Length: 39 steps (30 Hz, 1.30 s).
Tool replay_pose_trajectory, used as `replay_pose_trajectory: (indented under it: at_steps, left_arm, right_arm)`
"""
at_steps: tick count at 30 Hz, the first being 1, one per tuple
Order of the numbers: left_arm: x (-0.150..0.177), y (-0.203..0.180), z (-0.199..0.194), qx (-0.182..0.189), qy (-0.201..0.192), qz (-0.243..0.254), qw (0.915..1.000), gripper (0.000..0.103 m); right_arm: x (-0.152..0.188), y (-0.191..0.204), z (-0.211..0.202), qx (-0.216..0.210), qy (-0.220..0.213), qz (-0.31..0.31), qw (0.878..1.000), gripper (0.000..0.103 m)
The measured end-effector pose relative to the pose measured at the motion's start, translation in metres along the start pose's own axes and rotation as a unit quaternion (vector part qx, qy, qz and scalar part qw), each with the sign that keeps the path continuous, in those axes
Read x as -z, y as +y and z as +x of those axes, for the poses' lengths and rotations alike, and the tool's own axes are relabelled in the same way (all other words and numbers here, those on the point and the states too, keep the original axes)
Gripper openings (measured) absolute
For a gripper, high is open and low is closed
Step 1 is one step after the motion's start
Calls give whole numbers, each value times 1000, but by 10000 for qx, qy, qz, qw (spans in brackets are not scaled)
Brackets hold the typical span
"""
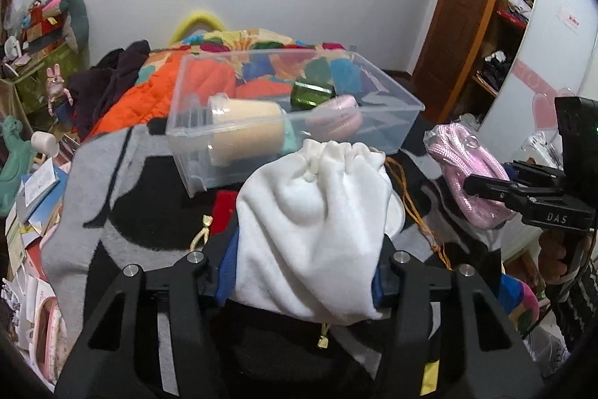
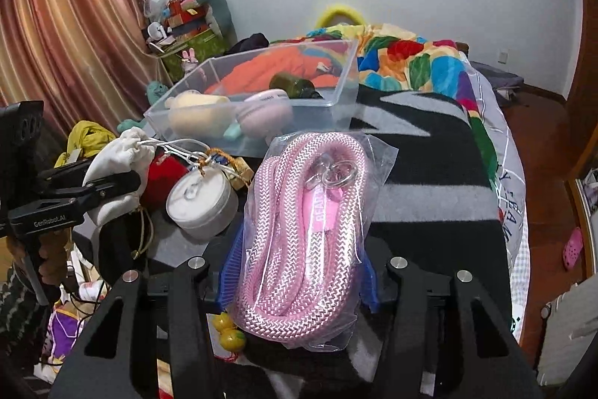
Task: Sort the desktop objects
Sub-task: 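Carry the white pouch and pink rope bag into the clear box and release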
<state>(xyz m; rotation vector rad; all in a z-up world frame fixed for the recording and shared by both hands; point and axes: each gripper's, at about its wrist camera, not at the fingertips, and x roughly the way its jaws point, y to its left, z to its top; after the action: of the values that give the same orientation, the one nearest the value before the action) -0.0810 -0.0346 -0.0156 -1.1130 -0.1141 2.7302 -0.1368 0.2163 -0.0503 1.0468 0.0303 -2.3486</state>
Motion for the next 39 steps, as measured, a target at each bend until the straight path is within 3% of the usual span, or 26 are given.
replay_pose_trajectory:
  at_steps: [13, 32, 39]
  left_arm:
    - [-24, -3, -33, -165, -702, 121, 9973, 53]
    - [-78, 8, -21, -131, -1074, -24, 9941, 53]
    - [-93, 18, 3, -255, -983, -67, 9948, 53]
  right_arm:
    - [-25, -5, -1, -121, -357, 210, 9991, 48]
    - [-82, 7, 12, -178, -885, 149, 9958, 48]
    - [-101, 6, 27, -70, -956, 64, 9954, 48]
